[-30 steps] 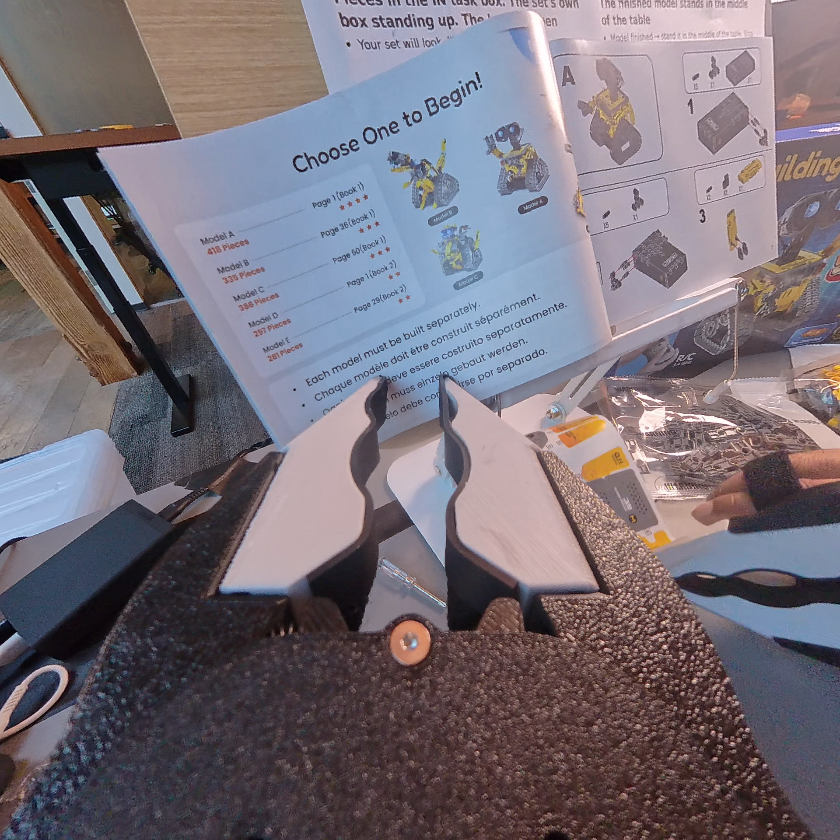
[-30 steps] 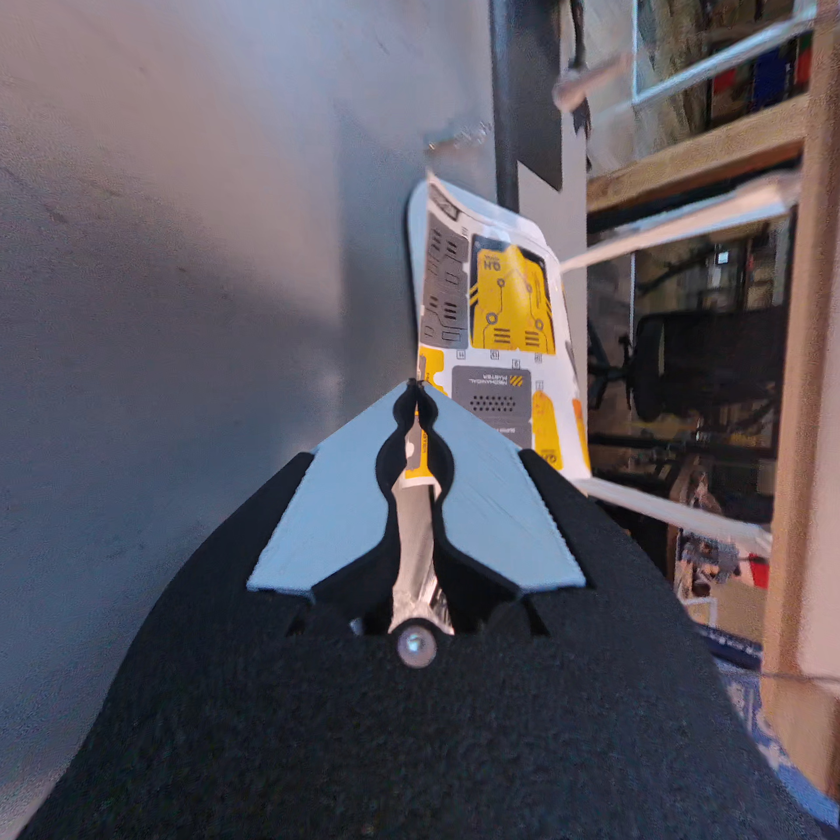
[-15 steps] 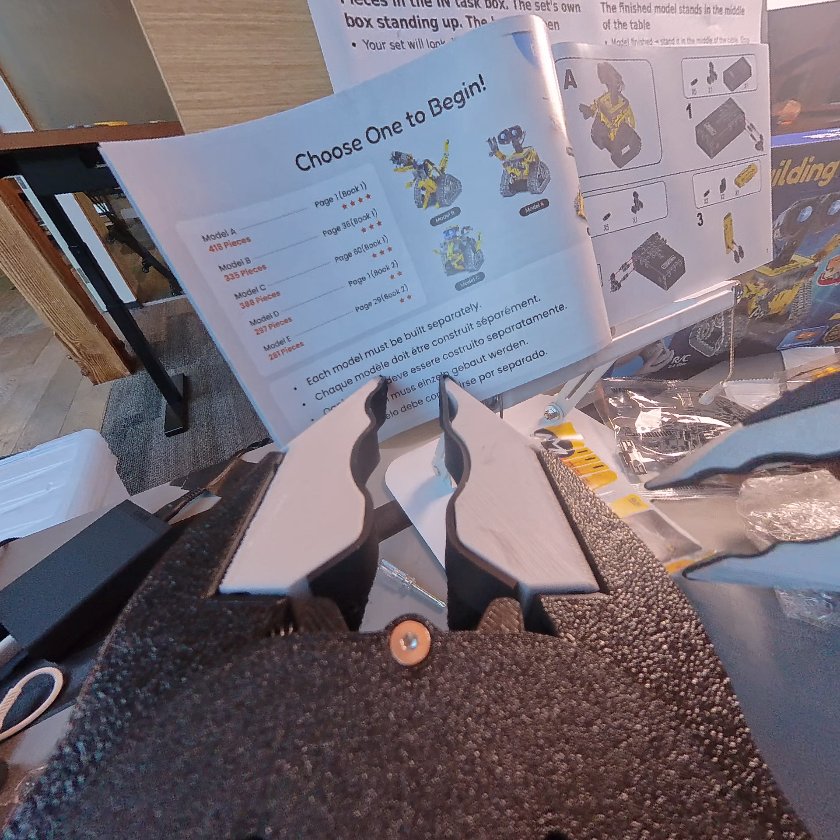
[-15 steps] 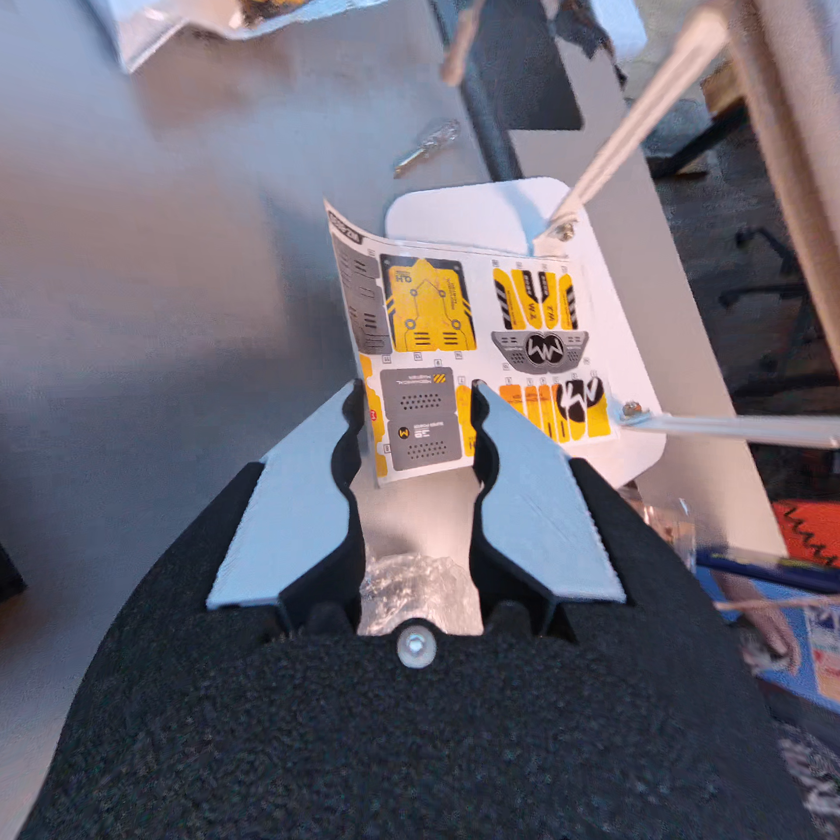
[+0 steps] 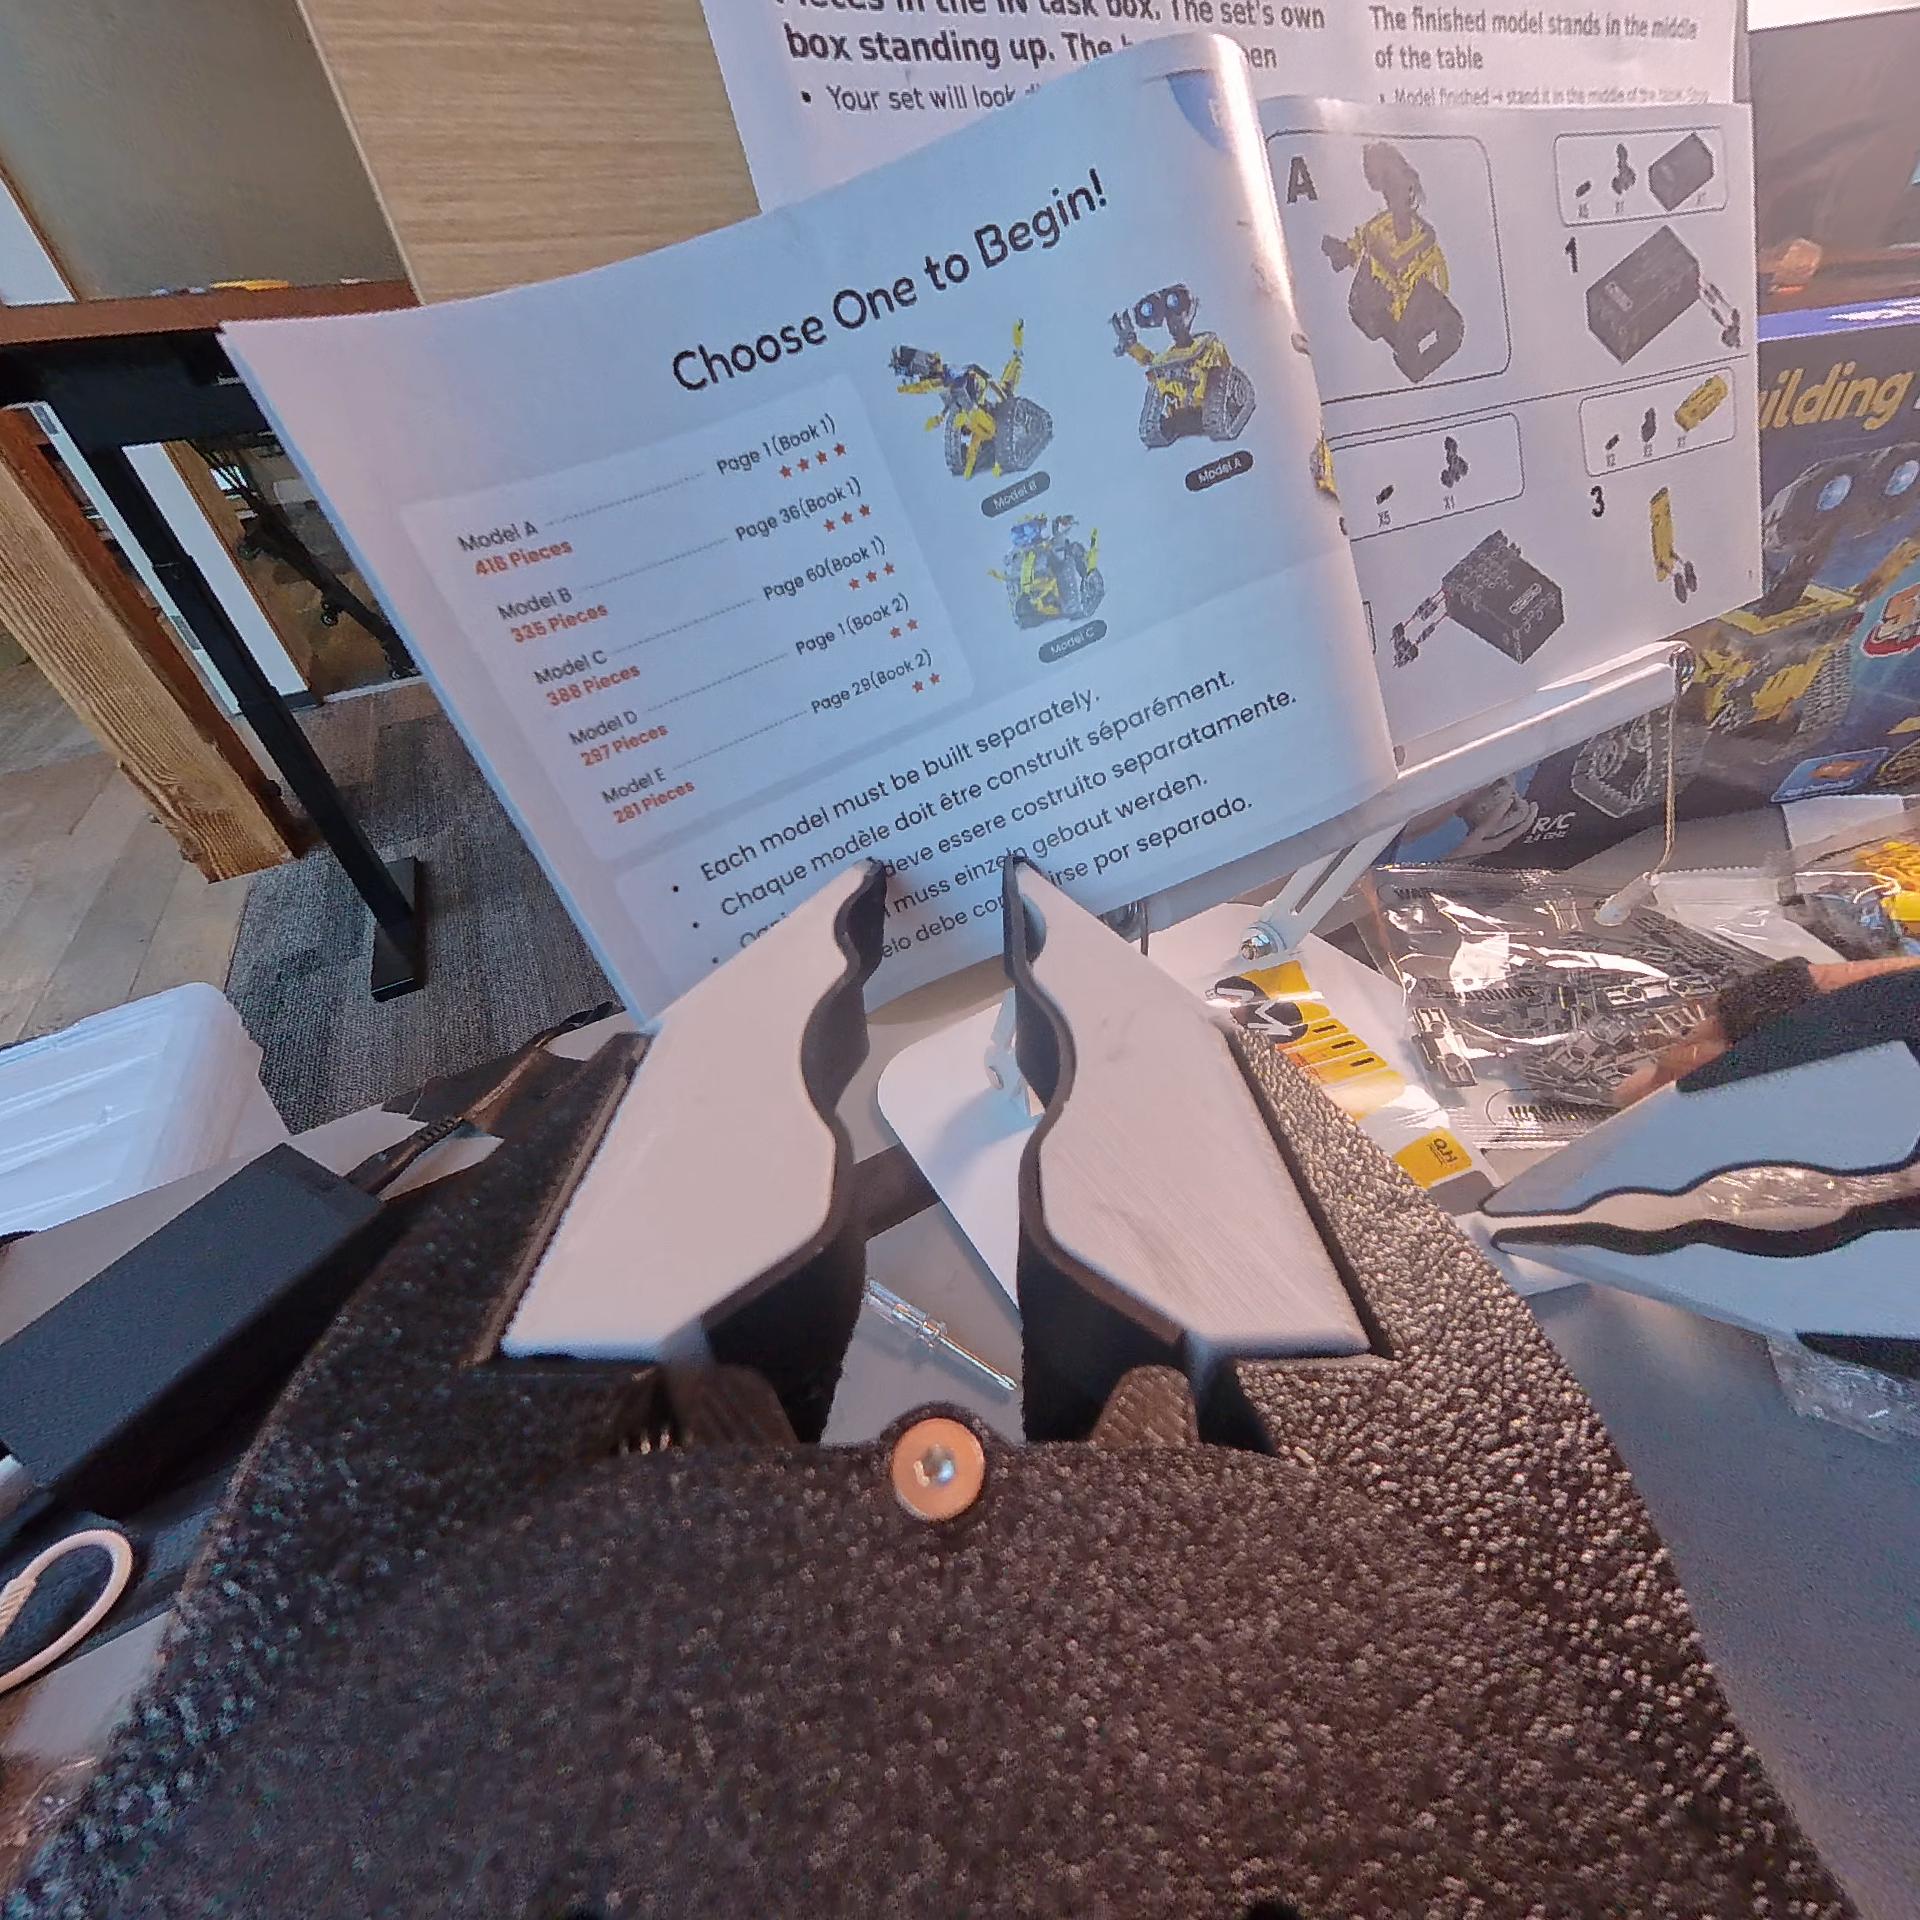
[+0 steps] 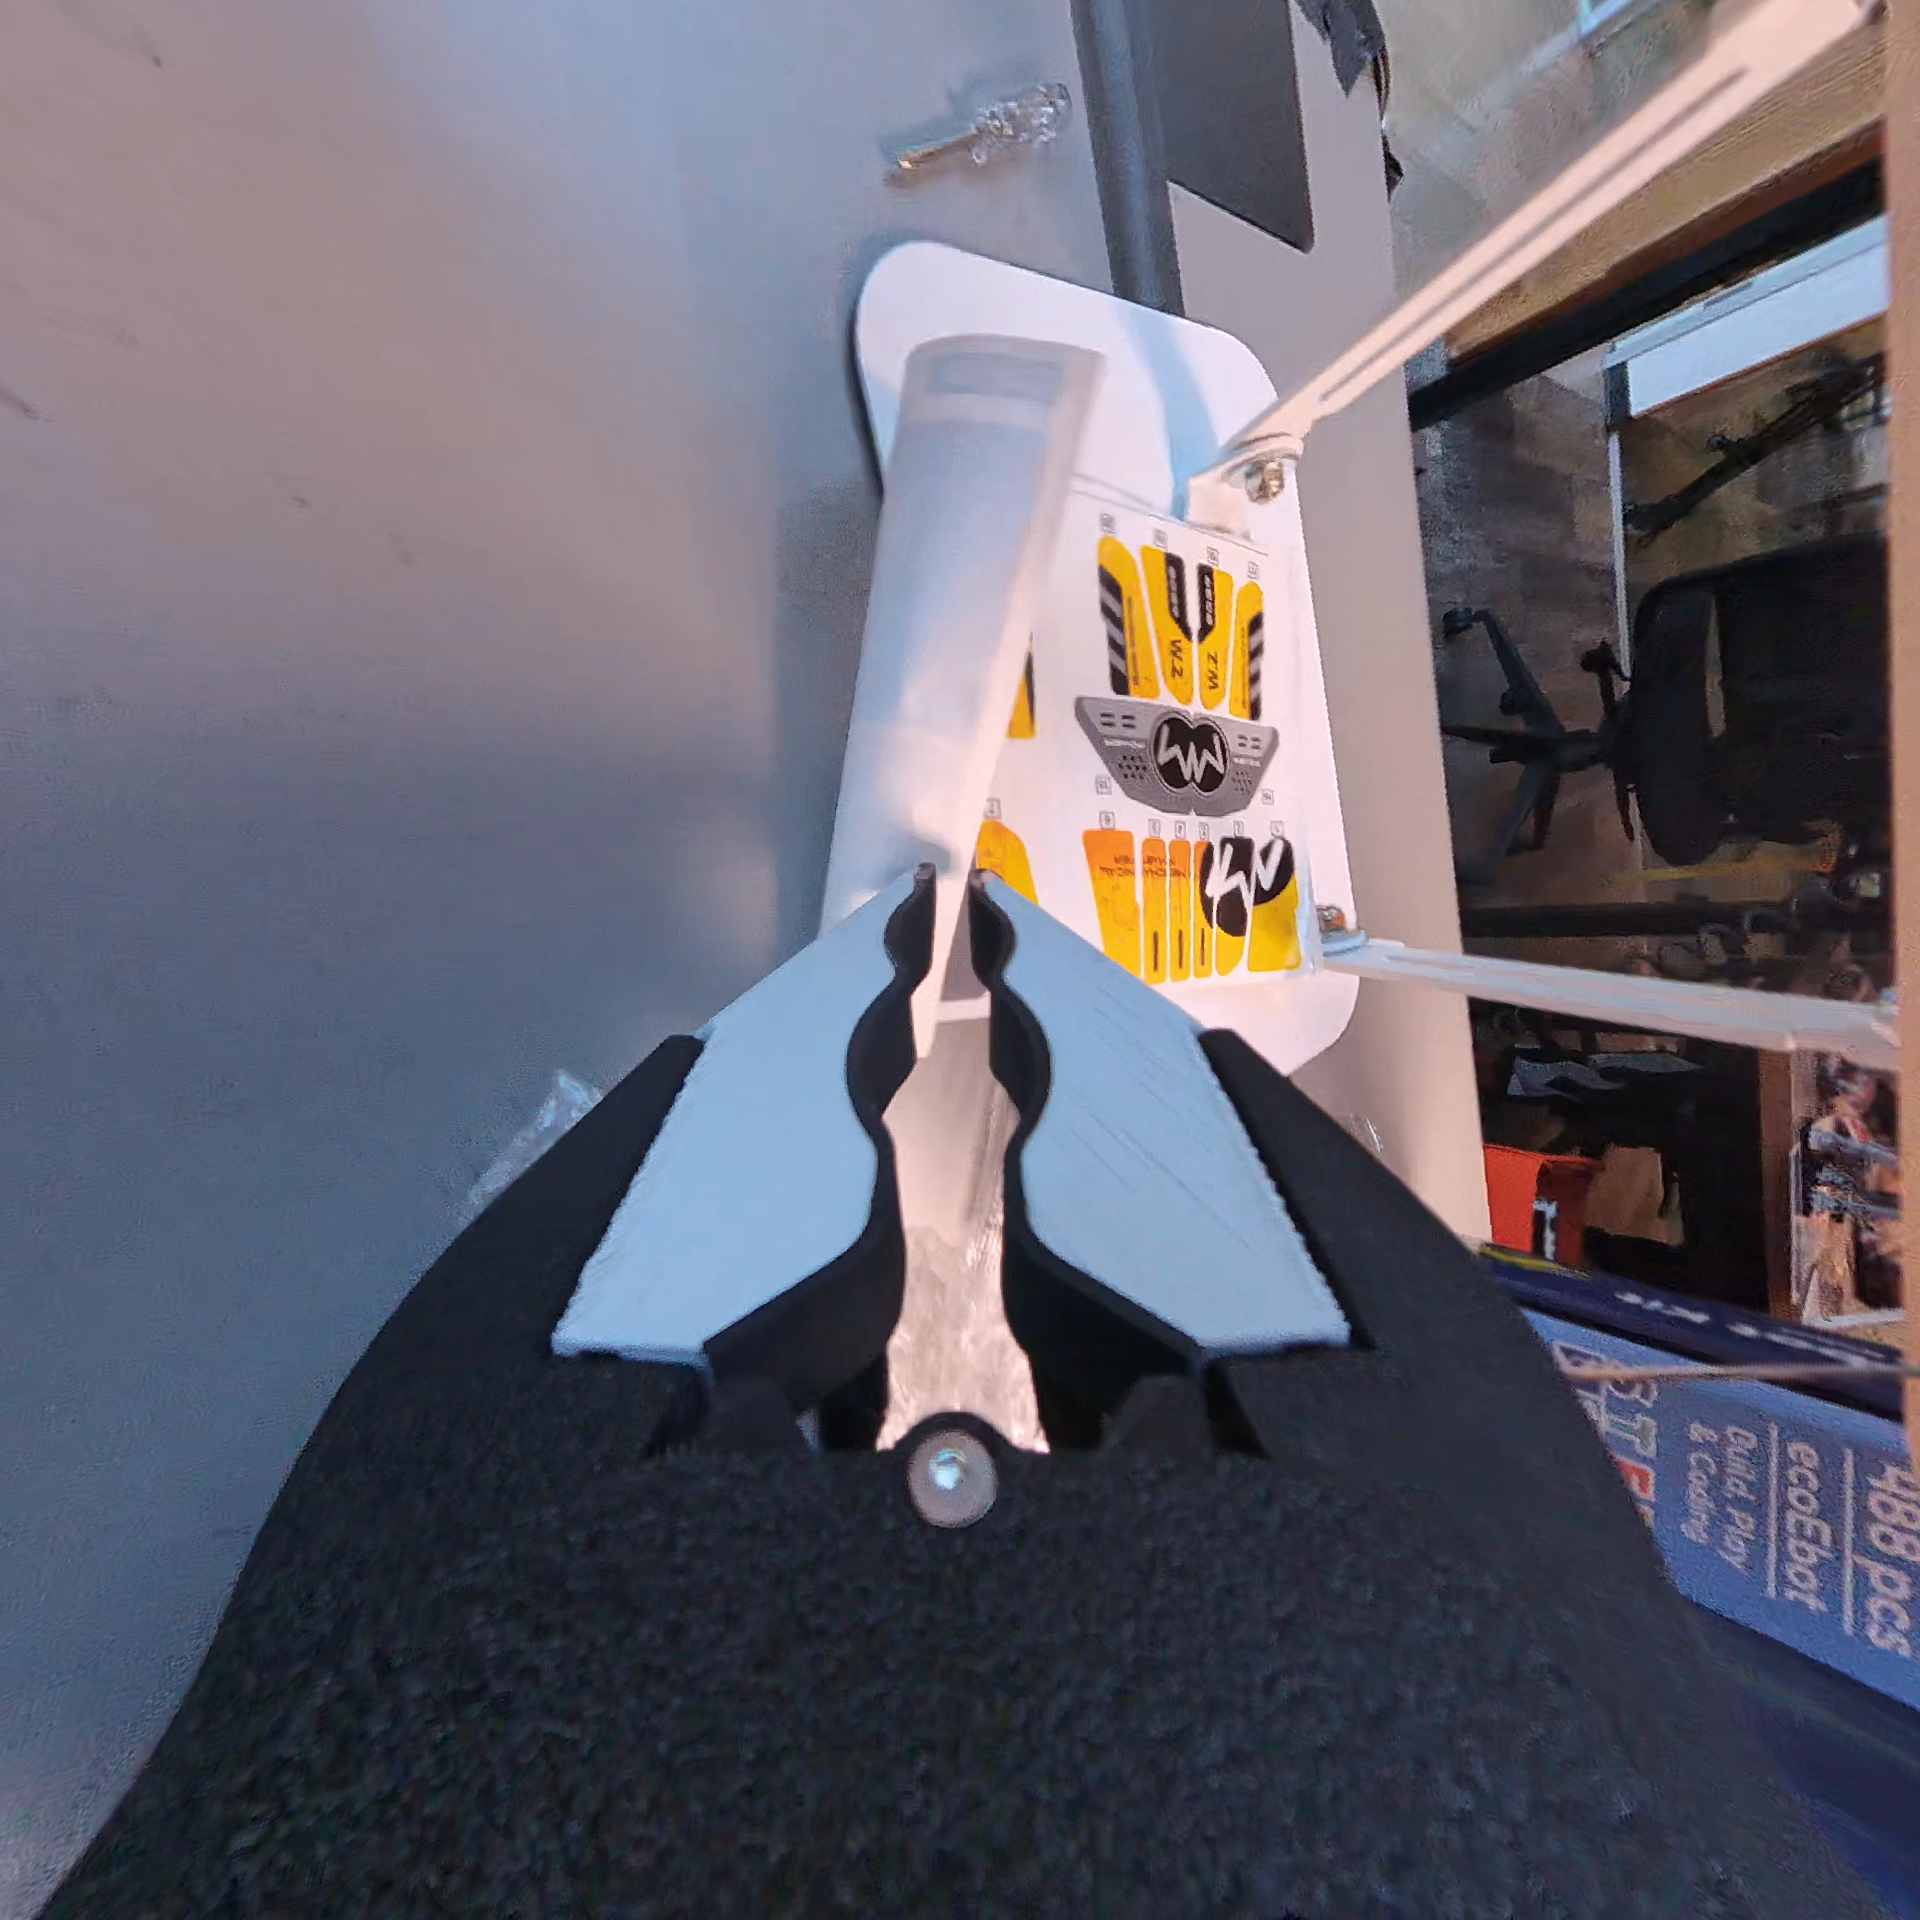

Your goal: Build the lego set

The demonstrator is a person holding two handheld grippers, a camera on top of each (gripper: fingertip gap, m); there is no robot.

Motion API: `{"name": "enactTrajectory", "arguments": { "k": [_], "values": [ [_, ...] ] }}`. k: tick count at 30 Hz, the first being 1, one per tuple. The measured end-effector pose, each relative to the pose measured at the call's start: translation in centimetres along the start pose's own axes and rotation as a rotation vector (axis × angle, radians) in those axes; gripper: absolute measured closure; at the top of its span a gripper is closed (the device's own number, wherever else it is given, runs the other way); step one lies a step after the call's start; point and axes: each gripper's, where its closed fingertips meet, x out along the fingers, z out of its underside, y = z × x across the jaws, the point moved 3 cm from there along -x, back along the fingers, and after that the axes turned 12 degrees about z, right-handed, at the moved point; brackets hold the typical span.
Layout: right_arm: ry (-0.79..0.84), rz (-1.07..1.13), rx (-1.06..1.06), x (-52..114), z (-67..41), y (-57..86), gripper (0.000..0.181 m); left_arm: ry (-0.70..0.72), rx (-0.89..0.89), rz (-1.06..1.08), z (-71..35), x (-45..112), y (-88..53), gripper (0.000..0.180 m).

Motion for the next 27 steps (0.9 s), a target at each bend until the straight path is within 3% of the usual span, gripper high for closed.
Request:
{"name": "enactTrajectory", "arguments": {
  "k": [3,8,10,18,23,27],
  "values": [
    [0.014,-0.024,0.018,0.1,-0.9,-0.6,0.178,0.001,0.000,0.002,0.0,0.0,0.0,0.157],
    [0.029,-0.184,0.181,-1.1,-2.2,-1.5,0.151,0.002,-0.003,0.004,0.0,0.0,0.0,0.157],
    [0.041,-0.214,0.212,-1.5,-2.4,-1.7,0.149,0.001,-0.003,0.004,0.0,0.0,0.0,0.157],
    [0.003,-0.290,0.191,-2.7,-3.5,-3.7,0.125,0.002,-0.007,0.006,0.0,0.0,0.0,0.157],
    [-0.078,-0.262,0.165,-0.1,-3.5,-3.9,0.130,-0.001,-0.004,0.007,-0.1,0.0,0.1,0.157],
    [-0.109,-0.277,0.106,0.4,-3.1,-3.7,0.166,0.000,-0.004,0.010,-0.1,0.0,0.1,0.157]
  ]
}}
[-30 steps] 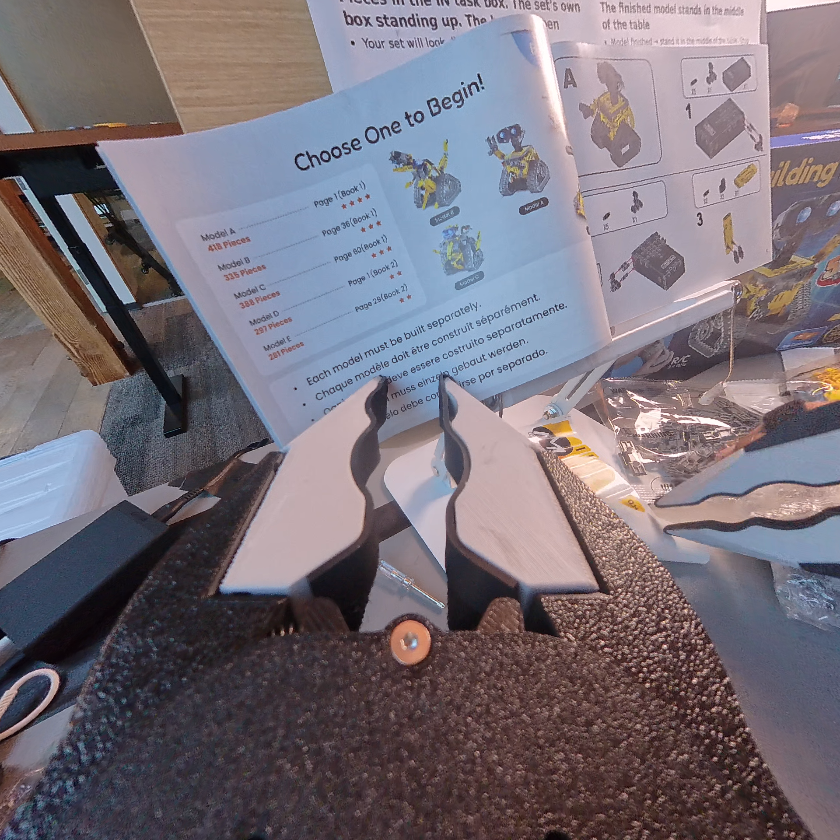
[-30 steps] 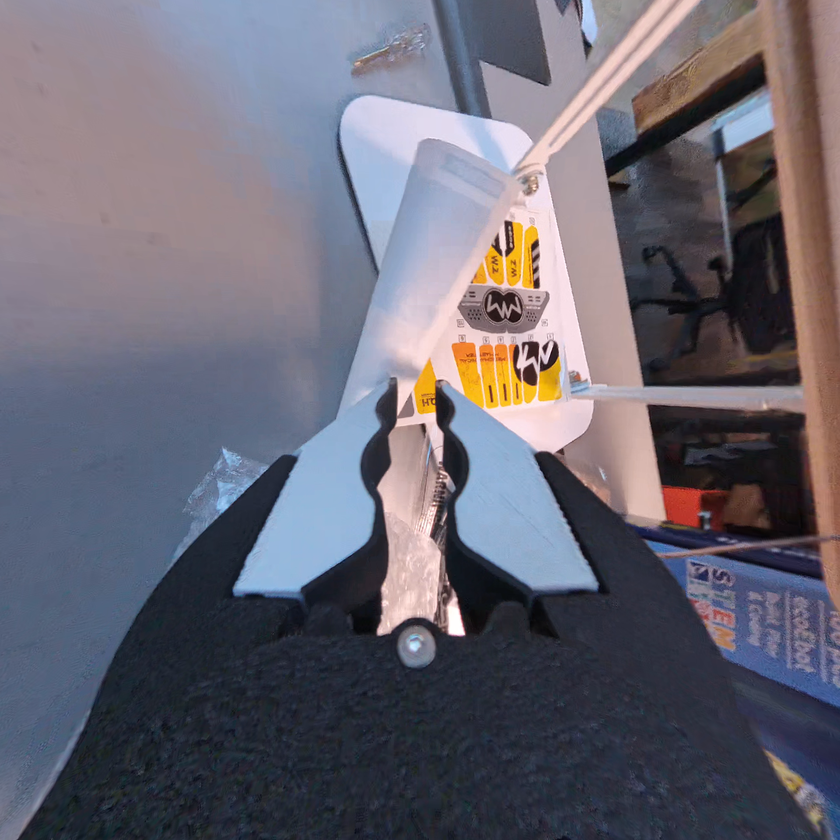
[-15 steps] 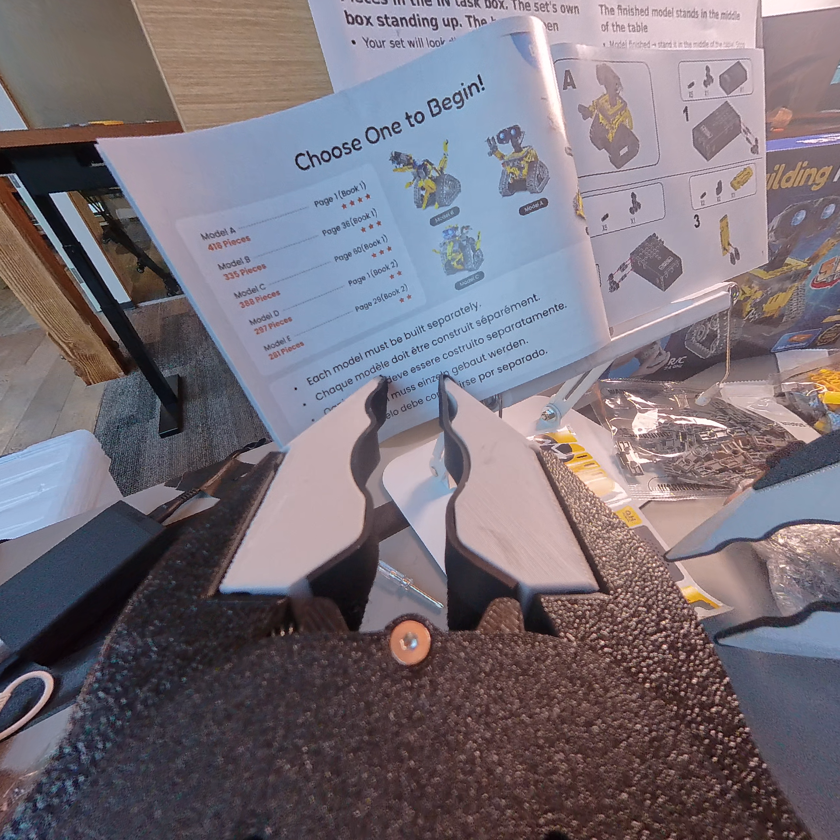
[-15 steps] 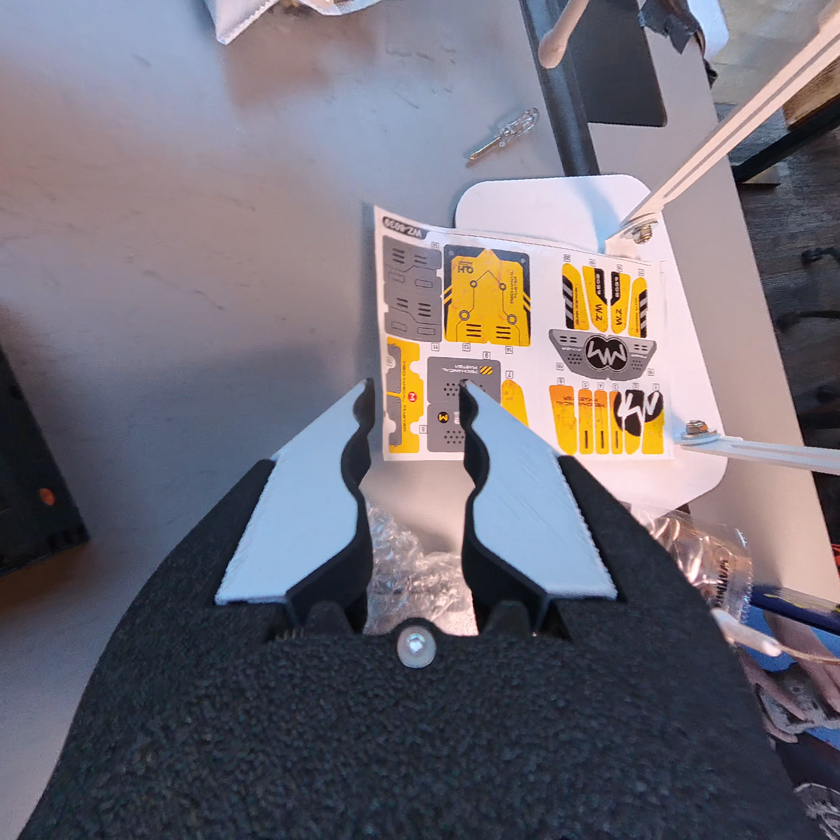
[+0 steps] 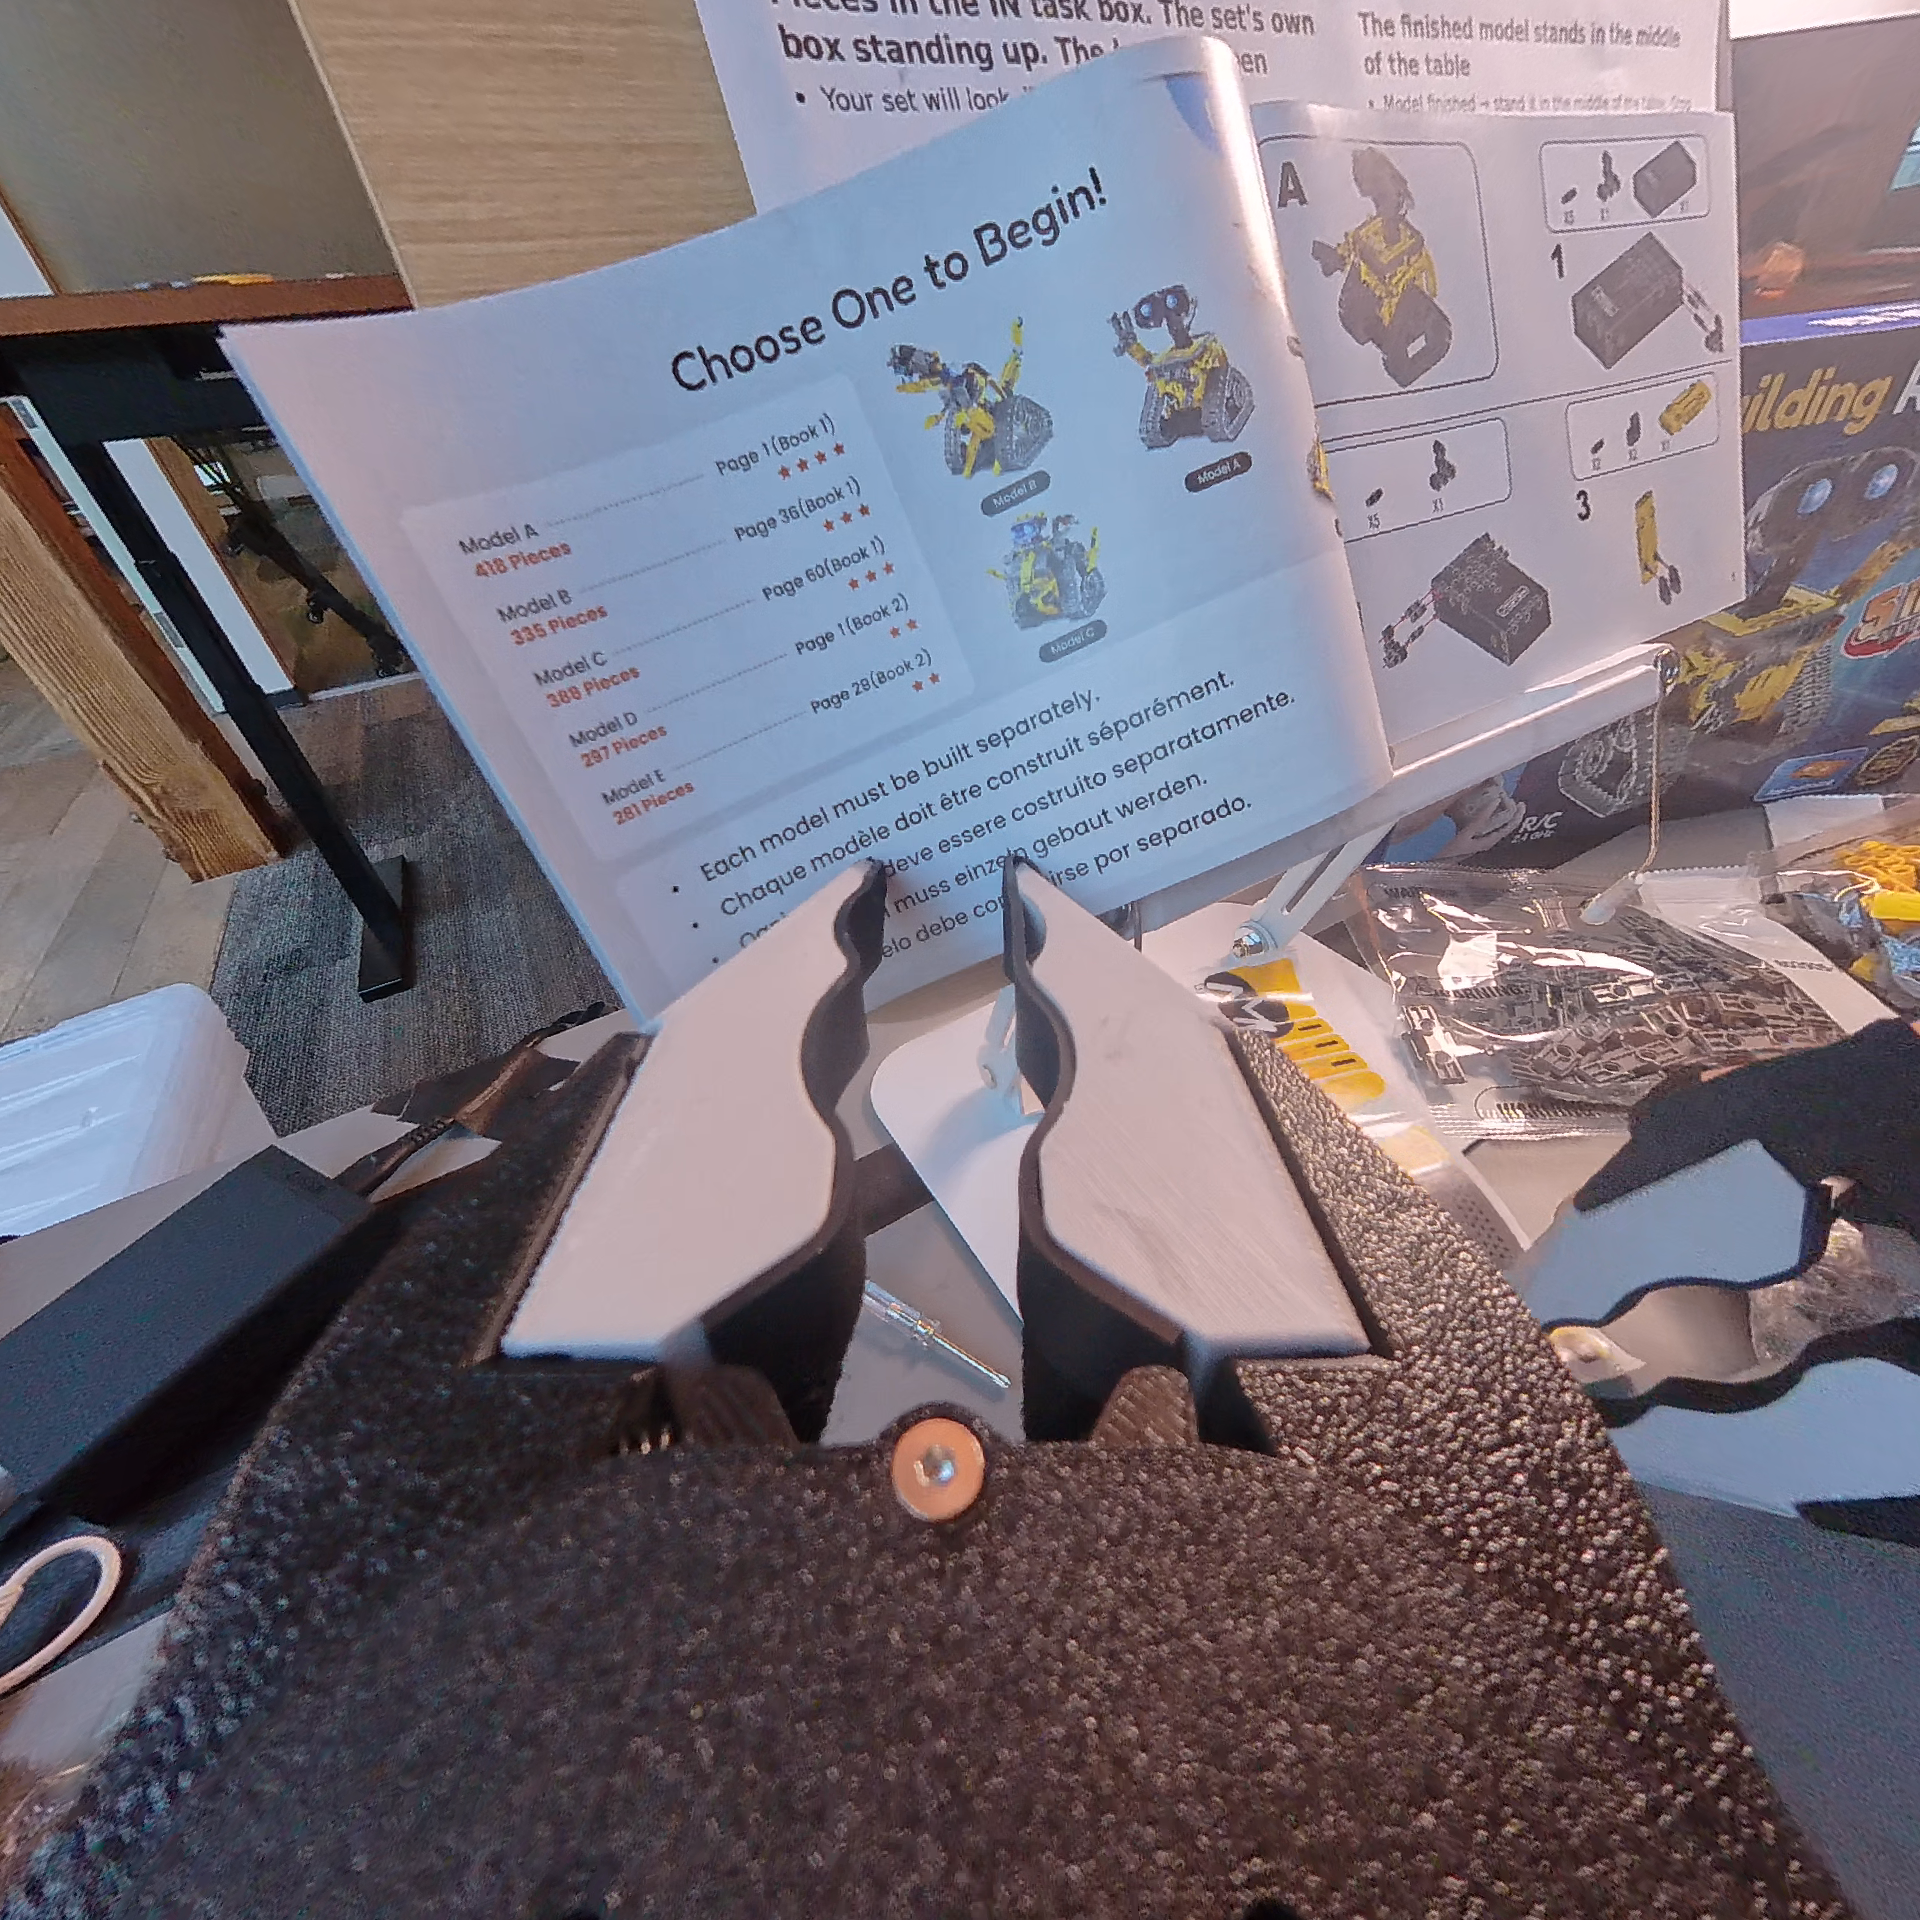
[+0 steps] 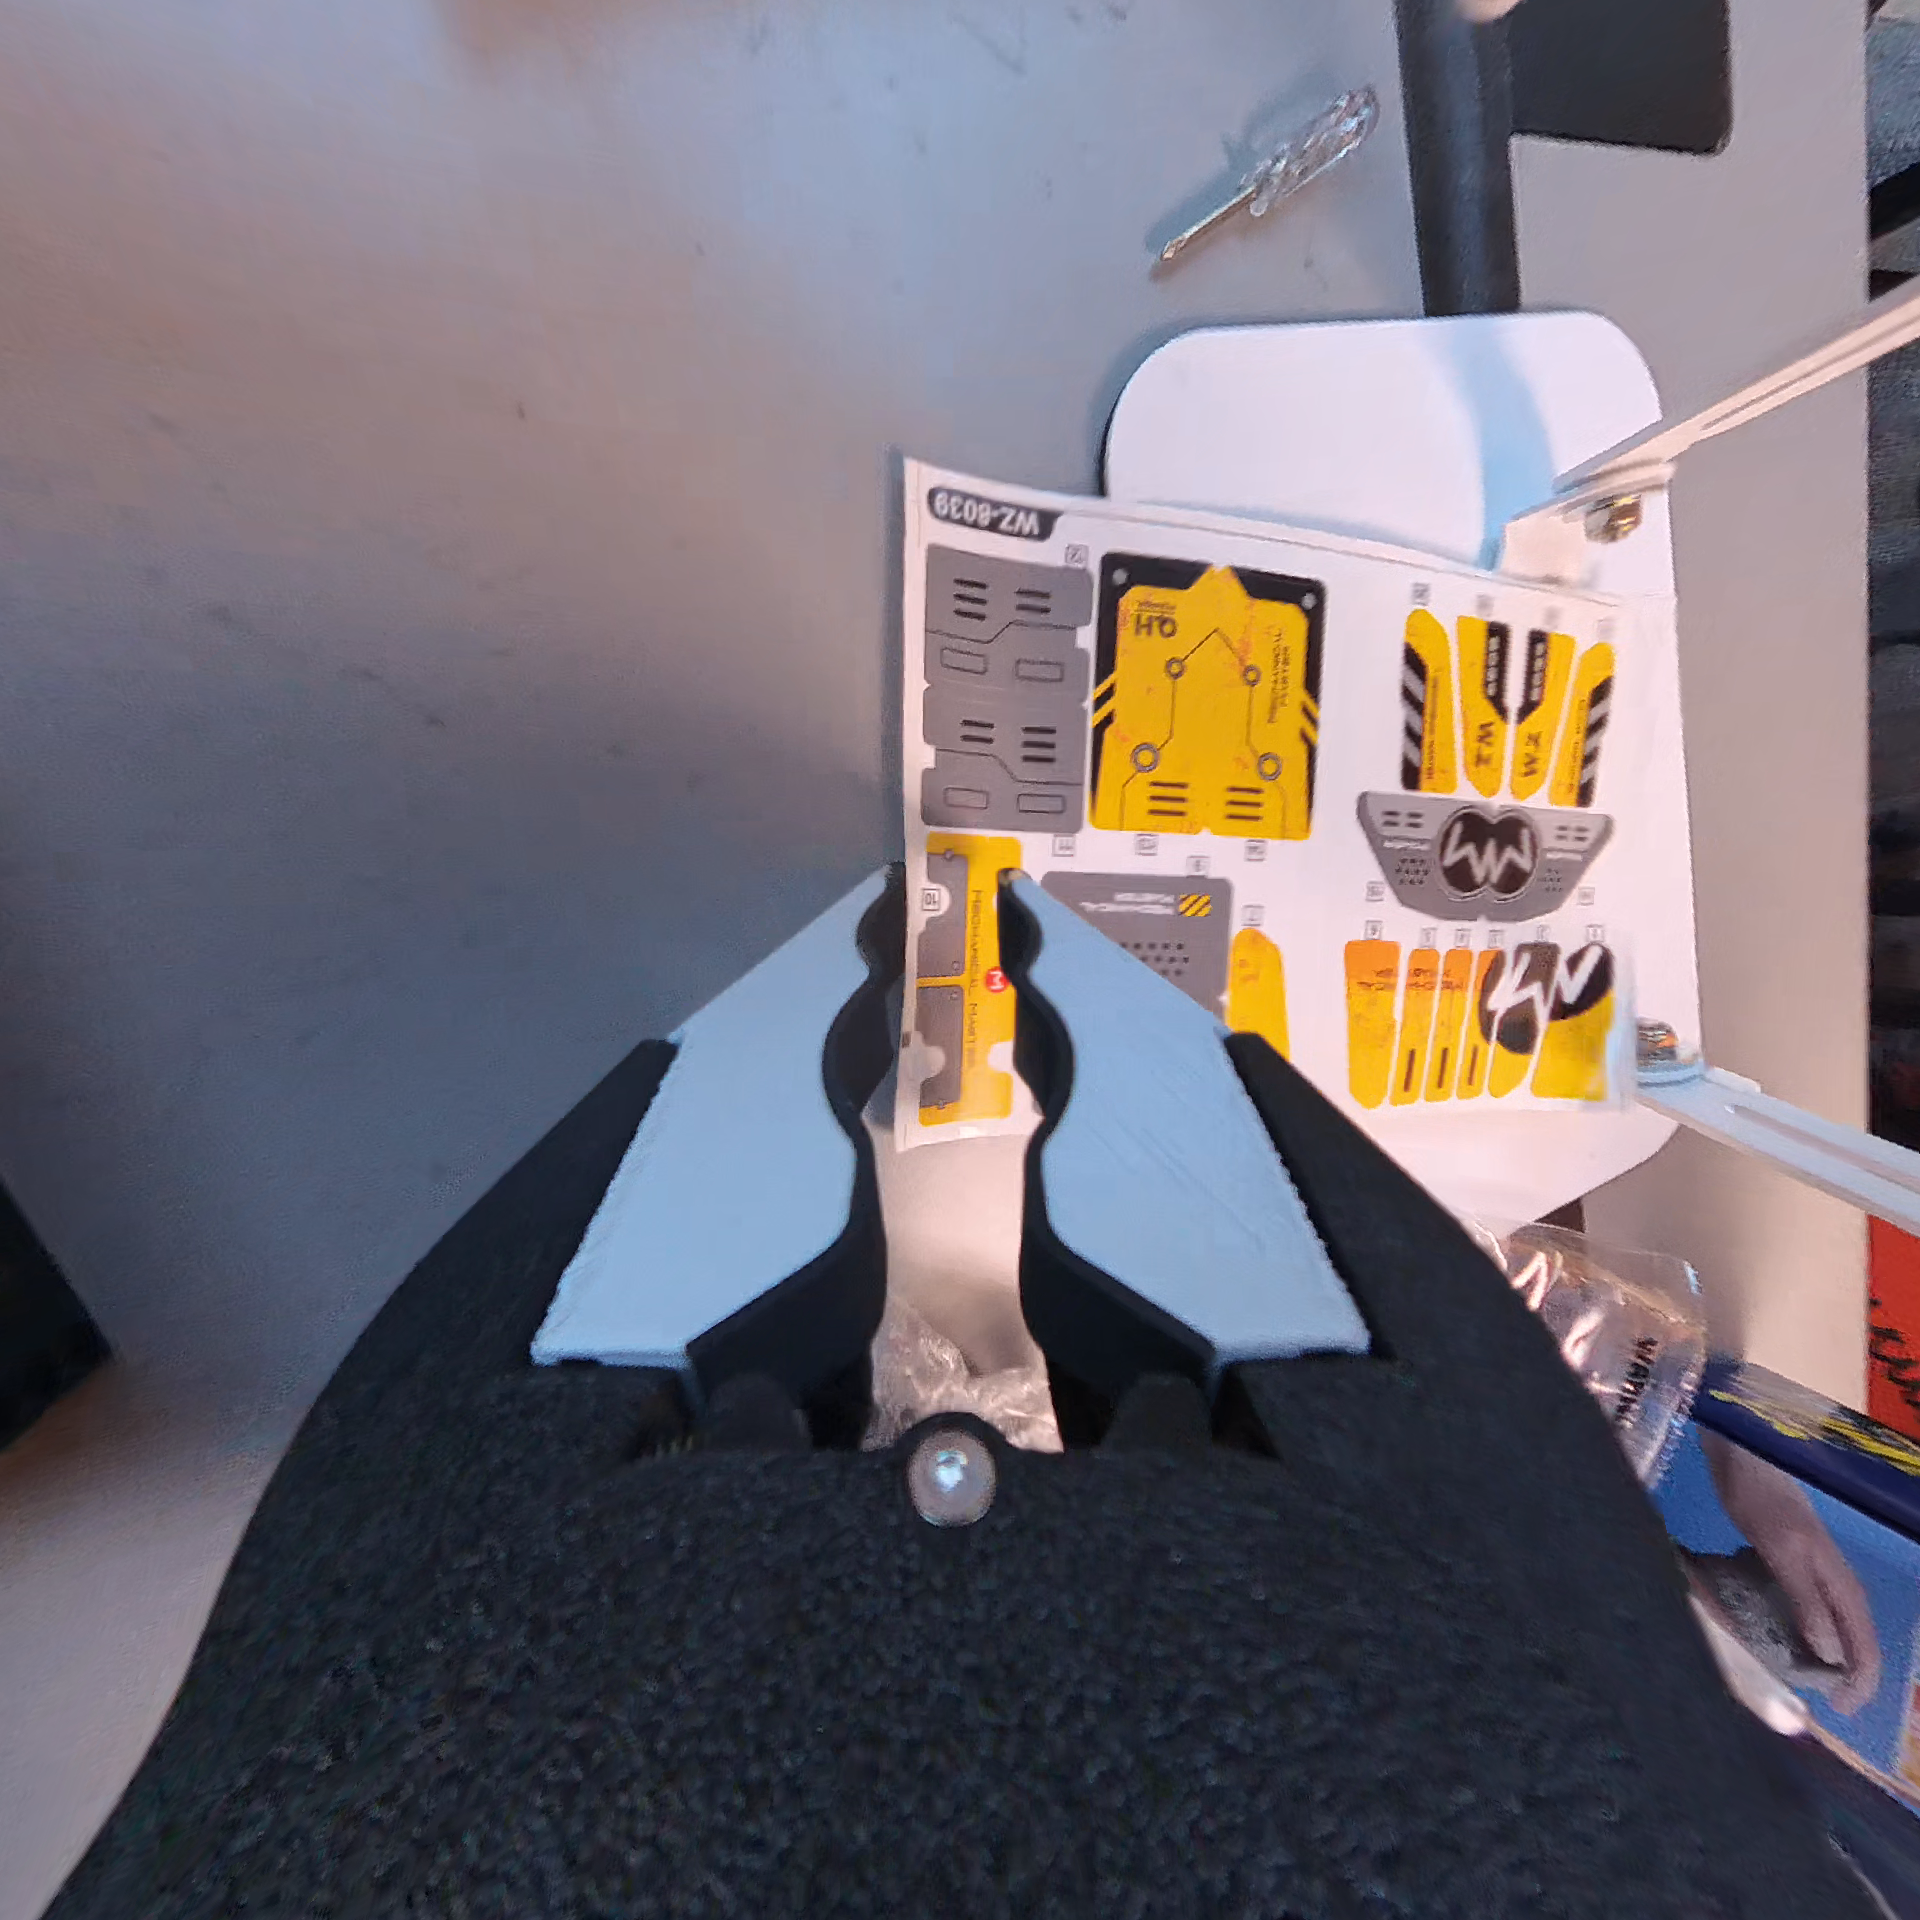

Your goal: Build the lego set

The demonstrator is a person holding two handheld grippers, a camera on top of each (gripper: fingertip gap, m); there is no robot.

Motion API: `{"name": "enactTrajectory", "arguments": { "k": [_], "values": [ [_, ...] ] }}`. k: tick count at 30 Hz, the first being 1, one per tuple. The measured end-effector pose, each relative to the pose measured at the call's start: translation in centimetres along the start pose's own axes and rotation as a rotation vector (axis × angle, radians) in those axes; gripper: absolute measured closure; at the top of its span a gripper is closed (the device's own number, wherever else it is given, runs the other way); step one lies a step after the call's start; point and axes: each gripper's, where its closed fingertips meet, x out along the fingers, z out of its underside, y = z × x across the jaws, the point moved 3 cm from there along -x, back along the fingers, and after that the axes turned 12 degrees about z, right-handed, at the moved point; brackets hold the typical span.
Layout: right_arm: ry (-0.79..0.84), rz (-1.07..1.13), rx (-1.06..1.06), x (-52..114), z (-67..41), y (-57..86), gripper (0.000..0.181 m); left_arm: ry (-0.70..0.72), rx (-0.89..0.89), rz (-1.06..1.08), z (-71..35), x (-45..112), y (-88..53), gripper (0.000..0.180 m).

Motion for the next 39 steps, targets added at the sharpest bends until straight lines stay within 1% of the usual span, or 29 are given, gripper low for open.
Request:
{"name": "enactTrajectory", "arguments": {
  "k": [1,2,3,5,7,9,11,13,16,18,19,20,22,25,26,27,28,32,35,36,39],
  "values": [
    [0.011,-0.001,-0.010,0.1,-0.1,-0.1,0.170,0.001,-0.002,0.001,0.0,0.0,0.0,0.157],
    [0.007,0.012,-0.014,0.1,0.0,0.1,0.179,0.003,-0.004,0.003,0.0,0.0,0.0,0.157],
    [0.008,0.052,-0.042,0.2,0.2,0.4,0.181,0.004,-0.005,0.004,0.0,0.0,0.0,0.157],
    [0.052,0.135,-0.103,-0.3,0.0,1.0,0.181,0.004,-0.006,0.005,0.0,0.0,0.0,0.158],
    [0.104,0.214,-0.121,-1.5,-0.4,1.6,0.181,0.004,-0.007,0.005,0.0,0.0,-0.1,0.158],
    [0.182,0.302,-0.075,-3.3,-1.0,2.6,0.181,0.005,-0.009,0.005,0.0,0.0,-0.1,0.158],
    [0.274,0.395,0.084,-5.4,-1.4,4.5,0.181,0.006,-0.010,0.004,0.0,0.0,-0.1,0.158],
    [0.372,0.483,0.324,-7.5,-1.3,6.8,0.181,0.006,-0.011,0.003,0.0,0.0,0.0,0.158],
    [0.484,0.528,0.711,-9.2,0.1,9.0,0.181,0.005,-0.010,0.003,0.0,0.0,0.1,0.158],
    [0.541,0.534,0.871,-9.2,0.8,9.2,0.181,0.004,-0.008,0.002,0.0,0.0,0.1,0.158],
    [0.557,0.554,0.913,-9.0,1.1,9.1,0.181,0.004,-0.008,0.002,0.1,0.0,0.1,0.158],
    [0.557,0.565,0.913,-8.5,1.1,8.8,0.181,0.004,-0.008,0.002,0.1,0.1,0.1,0.158],
    [0.577,0.633,0.864,-8.8,0.3,8.7,0.181,0.005,-0.009,0.003,0.1,0.1,0.1,0.158],
    [0.595,0.586,0.989,-9.1,-0.5,8.8,0.181,0.005,-0.009,0.005,0.1,0.1,0.1,0.158],
    [0.594,0.599,0.995,-9.3,-0.5,9.0,0.181,0.004,-0.009,0.005,0.1,0.1,0.1,0.158],
    [0.590,0.626,0.962,-9.4,-0.6,9.0,0.181,0.004,-0.009,0.006,0.1,0.1,0.1,0.158],
    [0.556,0.639,0.883,-8.9,-0.7,8.8,0.181,0.005,-0.011,0.007,0.1,0.1,0.0,0.158],
    [0.243,0.455,0.431,-3.8,-0.7,4.4,0.181,0.007,-0.013,0.008,0.2,0.1,0.0,0.158],
    [0.106,0.524,0.112,-2.1,0.1,4.0,0.181,0.006,-0.012,0.008,0.1,0.0,0.0,0.158],
    [0.094,0.532,0.052,-1.6,0.0,4.1,0.181,0.006,-0.012,0.008,0.1,0.0,0.0,0.158],
    [0.086,0.548,-0.045,-0.4,-0.2,5.0,0.181,0.007,-0.012,0.007,0.1,0.0,0.0,0.158]
  ]
}}
